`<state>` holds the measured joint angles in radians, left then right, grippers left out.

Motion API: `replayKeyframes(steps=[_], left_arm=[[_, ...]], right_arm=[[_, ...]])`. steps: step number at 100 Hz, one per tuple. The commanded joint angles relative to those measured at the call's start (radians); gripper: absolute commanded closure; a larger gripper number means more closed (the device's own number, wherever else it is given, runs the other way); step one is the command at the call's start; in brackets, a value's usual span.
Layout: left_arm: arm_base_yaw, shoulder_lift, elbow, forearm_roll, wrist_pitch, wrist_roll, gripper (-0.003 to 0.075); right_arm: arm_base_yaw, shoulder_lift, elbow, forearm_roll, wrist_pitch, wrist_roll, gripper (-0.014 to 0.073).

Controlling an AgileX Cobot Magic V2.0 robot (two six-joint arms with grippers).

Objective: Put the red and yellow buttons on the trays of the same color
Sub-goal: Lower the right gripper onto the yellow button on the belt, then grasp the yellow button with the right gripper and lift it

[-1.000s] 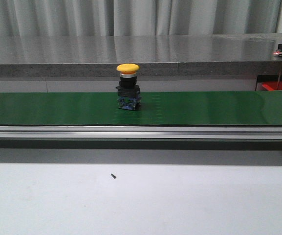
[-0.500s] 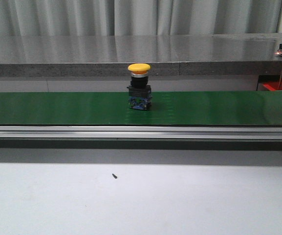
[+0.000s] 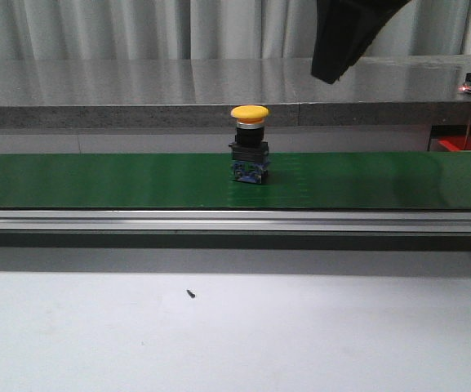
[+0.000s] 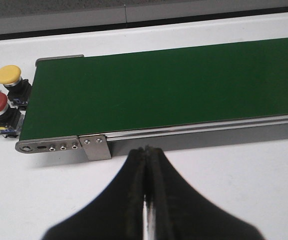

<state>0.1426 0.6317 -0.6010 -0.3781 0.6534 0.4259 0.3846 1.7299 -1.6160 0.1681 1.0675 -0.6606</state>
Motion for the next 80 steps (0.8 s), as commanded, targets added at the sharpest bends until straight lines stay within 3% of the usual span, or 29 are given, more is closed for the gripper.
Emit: replayKeyframes(steps=[1, 24, 44, 80], left_arm=[[-0.008, -0.002, -0.026, -0.02, -0.072, 0.0, 0.074], [-0.008, -0.002, -0.026, -0.02, -0.072, 0.0, 0.074], [-0.008, -0.002, -0.026, -0.02, -0.072, 0.0, 0.074], [-0.008, -0.002, -0.026, -0.02, -0.072, 0.0, 0.074]], right_arm=[[-0.001, -0.02, -0.024, 0.049, -0.052, -0.065, 0.0131], [-0.001, 0.055, -0.024, 0.065, -0.071, -0.032, 0.0118], [-0.001, 0.085, -0.024, 0.064, -0.068, 0.005, -0.0014], [-0.001, 0.13, -0.024, 0.062, -0.162, 0.0, -0.0015]])
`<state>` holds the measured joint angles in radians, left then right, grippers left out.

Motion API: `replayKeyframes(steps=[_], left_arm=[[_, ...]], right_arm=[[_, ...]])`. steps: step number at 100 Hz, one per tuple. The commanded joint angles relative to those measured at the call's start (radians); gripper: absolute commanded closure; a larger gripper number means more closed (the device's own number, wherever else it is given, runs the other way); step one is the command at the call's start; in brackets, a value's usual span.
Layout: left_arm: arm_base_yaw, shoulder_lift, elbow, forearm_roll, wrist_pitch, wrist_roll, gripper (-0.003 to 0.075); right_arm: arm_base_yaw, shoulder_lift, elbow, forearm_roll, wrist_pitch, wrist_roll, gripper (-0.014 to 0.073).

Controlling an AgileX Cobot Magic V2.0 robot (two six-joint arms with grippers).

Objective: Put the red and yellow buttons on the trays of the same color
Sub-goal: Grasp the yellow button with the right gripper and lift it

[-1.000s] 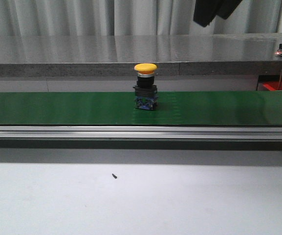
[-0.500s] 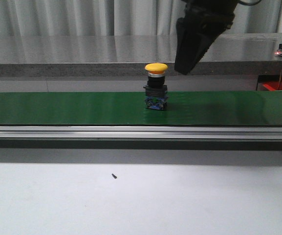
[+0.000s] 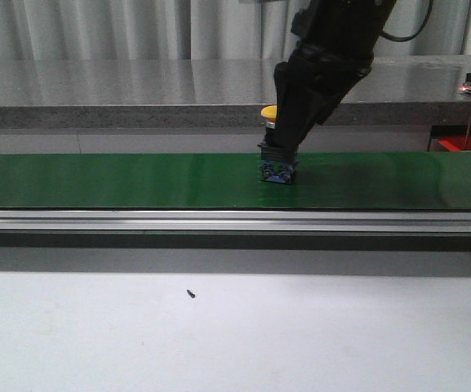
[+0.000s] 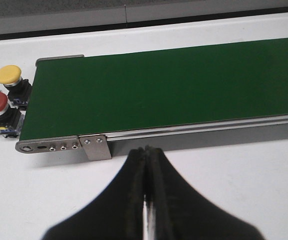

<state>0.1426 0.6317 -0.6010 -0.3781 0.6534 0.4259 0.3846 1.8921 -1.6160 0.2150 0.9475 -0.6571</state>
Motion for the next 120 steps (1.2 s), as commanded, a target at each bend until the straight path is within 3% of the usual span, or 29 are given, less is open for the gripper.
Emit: replayKeyframes(steps=[1, 26, 52, 59, 74, 98, 120], left_arm=[[-0.008, -0.002, -0.026, -0.02, -0.072, 0.0, 0.074], [-0.008, -0.002, -0.026, -0.02, -0.072, 0.0, 0.074], [-0.008, -0.002, -0.026, -0.02, -0.072, 0.0, 0.074], [-0.008, -0.002, -0.026, -0.02, -0.072, 0.0, 0.074], [-0.008, -0.002, -0.026, -0.02, -0.072, 0.0, 0.074], [-0.008, -0.002, -0.026, -0.02, -0.072, 0.0, 0.074], [-0.008, -0.002, -0.026, -0.02, -0.07, 0.0, 0.074]], right_arm=[[-0.001, -0.031, -0.024, 0.015, -0.042, -0.003, -0.0015], [-0.001, 0.002, -0.024, 0.017, -0.039, -0.003, 0.0007], [-0.004, 0.004, -0.024, 0.017, -0.036, 0.004, 0.0322], [-0.005, 0.004, -0.024, 0.017, -0.035, 0.005, 0.0368], [-0.013, -0.004, -0.024, 0.017, -0.012, 0.016, 0.0374], [-0.087, -0.037, -0.019, 0.02, 0.114, 0.162, 0.0374], [-0.191, -0.146, 0.114, 0.124, 0.041, 0.197, 0.0374]])
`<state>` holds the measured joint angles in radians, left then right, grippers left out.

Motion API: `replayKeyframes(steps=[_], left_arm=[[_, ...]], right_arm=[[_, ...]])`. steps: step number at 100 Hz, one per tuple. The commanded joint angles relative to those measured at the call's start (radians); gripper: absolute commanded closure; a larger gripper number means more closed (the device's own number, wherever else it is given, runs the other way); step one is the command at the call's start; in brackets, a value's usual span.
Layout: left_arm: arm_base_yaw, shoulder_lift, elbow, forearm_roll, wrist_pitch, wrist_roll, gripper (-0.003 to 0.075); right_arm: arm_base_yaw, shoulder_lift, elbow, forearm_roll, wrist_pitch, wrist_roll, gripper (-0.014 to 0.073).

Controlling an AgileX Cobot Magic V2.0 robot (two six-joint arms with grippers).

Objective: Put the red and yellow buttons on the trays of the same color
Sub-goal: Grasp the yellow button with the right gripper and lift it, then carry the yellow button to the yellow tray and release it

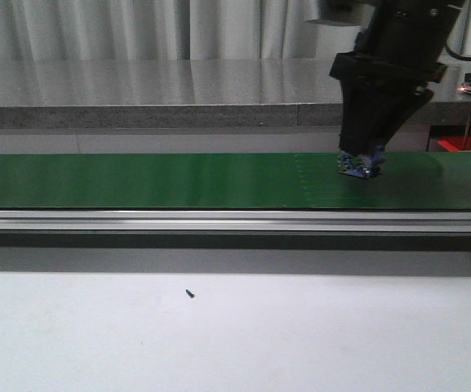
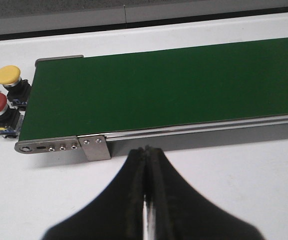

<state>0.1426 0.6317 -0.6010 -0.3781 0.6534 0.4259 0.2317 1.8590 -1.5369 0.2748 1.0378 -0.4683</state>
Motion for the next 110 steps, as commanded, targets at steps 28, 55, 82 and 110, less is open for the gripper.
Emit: replayKeyframes(steps=[28, 55, 82, 110], left_arm=[[-0.008, -0.002, -0.026, -0.02, -0.07, 0.0, 0.074], [-0.008, -0.002, -0.026, -0.02, -0.07, 0.0, 0.074], [-0.008, -0.002, -0.026, -0.02, -0.07, 0.0, 0.074], [-0.008, -0.002, -0.026, -0.02, -0.07, 0.0, 0.074]], right_arm=[[-0.194, -0.348, 0.301, 0.067, -0.171, 0.047, 0.0374], [-0.402, -0.513, 0.426, 0.059, -0.224, 0.071, 0.0374], [-0.606, -0.527, 0.426, 0.06, -0.237, 0.183, 0.0374], [-0.799, -0.521, 0.426, 0.056, -0.305, 0.344, 0.0374]])
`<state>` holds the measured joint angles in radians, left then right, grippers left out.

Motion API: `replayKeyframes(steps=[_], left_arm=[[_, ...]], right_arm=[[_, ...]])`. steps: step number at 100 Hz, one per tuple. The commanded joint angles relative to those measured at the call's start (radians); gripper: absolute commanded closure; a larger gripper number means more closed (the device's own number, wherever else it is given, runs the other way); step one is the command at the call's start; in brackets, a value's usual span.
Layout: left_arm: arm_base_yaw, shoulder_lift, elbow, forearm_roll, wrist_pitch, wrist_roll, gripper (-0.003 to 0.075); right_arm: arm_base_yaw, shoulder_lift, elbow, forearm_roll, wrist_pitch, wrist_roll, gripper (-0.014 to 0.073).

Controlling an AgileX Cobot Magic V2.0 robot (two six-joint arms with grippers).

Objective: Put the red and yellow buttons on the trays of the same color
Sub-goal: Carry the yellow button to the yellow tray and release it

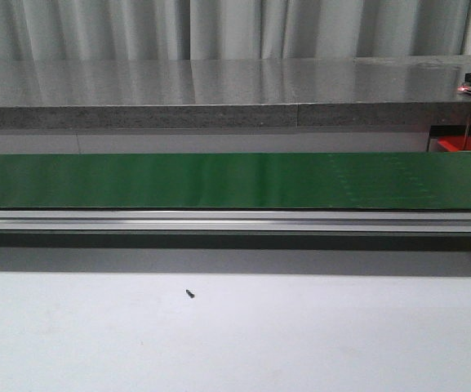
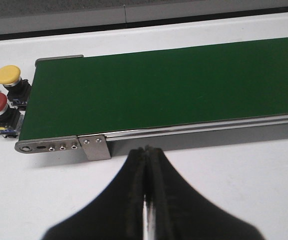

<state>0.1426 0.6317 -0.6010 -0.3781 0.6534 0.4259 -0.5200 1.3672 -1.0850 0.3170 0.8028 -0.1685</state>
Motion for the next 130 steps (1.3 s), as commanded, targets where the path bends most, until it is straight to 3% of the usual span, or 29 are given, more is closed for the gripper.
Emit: replayKeyframes(steps=[1, 50, 112, 122, 130], left_arm=[[-0.008, -0.002, -0.026, -0.02, -0.07, 0.0, 0.074], [-0.008, -0.002, -0.026, -0.02, -0.07, 0.0, 0.074], [-0.008, -0.002, -0.026, -0.02, -0.068, 0.0, 0.074], [-0.008, -0.002, -0.026, -0.02, -0.068, 0.0, 0.074], [-0.008, -0.002, -0.026, -0.02, -0.068, 0.0, 0.074]], right_arm=[[-0.051, -0.029, -0.026, 0.014, -0.072, 0.044, 0.0374], [-0.096, 0.159, -0.026, 0.009, -0.232, 0.112, 0.0374], [-0.096, 0.378, -0.029, 0.009, -0.293, 0.11, 0.0372], [-0.096, 0.378, -0.029, 0.007, -0.303, 0.106, 0.0319], [-0.096, 0.378, -0.029, 0.007, -0.308, 0.1, 0.0202]])
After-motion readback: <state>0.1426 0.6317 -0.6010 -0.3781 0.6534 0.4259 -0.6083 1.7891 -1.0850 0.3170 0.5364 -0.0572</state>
